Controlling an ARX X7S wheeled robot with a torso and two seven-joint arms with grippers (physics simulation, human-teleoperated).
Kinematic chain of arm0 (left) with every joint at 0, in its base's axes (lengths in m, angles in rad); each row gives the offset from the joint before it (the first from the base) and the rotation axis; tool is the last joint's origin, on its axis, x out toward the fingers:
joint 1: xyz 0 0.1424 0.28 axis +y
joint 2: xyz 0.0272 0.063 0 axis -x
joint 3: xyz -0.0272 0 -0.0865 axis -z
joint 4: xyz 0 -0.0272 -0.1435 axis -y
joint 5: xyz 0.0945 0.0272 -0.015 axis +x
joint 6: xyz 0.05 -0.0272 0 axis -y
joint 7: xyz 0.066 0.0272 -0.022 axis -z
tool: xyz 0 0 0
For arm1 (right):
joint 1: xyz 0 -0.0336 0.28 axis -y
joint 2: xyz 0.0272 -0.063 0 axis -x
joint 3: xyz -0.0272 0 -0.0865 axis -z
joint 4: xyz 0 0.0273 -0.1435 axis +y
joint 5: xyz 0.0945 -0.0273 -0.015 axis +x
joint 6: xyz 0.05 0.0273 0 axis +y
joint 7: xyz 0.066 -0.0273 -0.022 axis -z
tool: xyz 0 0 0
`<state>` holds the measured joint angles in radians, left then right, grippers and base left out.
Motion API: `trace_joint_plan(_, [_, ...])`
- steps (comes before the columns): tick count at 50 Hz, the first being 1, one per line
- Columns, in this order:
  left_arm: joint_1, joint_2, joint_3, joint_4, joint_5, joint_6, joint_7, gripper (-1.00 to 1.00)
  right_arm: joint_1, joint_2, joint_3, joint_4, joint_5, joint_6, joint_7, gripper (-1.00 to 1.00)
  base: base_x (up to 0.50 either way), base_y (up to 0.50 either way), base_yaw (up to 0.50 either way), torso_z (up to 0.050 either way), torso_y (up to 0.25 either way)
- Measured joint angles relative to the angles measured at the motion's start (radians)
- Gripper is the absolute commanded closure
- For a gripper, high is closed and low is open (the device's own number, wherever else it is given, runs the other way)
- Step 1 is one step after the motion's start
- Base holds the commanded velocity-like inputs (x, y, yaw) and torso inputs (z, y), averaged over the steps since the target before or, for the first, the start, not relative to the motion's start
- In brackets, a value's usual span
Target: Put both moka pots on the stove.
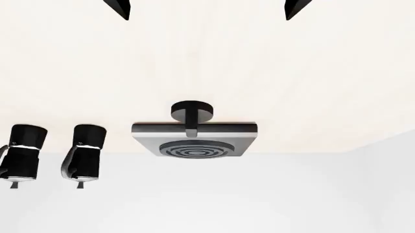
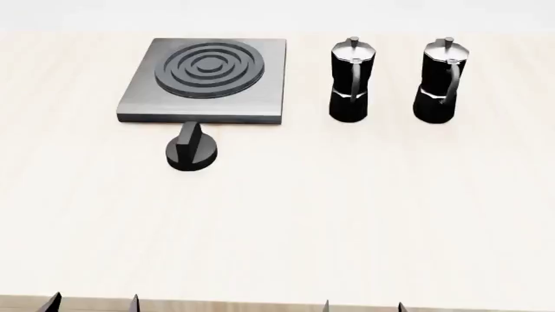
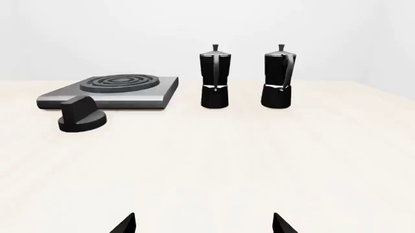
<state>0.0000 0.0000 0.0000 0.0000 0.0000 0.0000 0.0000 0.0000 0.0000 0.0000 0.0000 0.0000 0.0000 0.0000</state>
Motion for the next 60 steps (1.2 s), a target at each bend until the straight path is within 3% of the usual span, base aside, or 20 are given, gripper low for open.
trace_joint_plan(16, [0.003,-0.028,0.036,0.002,-0.027,0.001,-0.037,-1.00,-0.009,0.030,-0.037,-0.062,0.038,0.062,0.060,-1.00,0.00,0.00,0.00,0.000,0.000])
trace_joint_plan(25, [-0.001,-0.046,0.055,-0.011,-0.042,0.034,-0.056,-1.00,-0.042,0.055,-0.060,-0.238,0.059,0.160,0.089,-1.00,0.00,0.00,0.00,0.000,0.000])
trace_joint_plan(44, [-0.019,-0.073,0.094,-0.120,-0.041,0.317,-0.081,-1.00,-0.092,0.107,-0.083,-0.670,0.110,0.343,0.129,-1.00,0.00,0.00,0.00,0.000,0.000])
trace_joint_plan(60, [0.069,-0.148,0.076,0.214,-0.086,0.224,-0.105,-1.00,-0.113,0.139,-0.097,-0.875,0.121,0.410,0.164,-1.00,0.00,0.00,0.00,0.000,0.000])
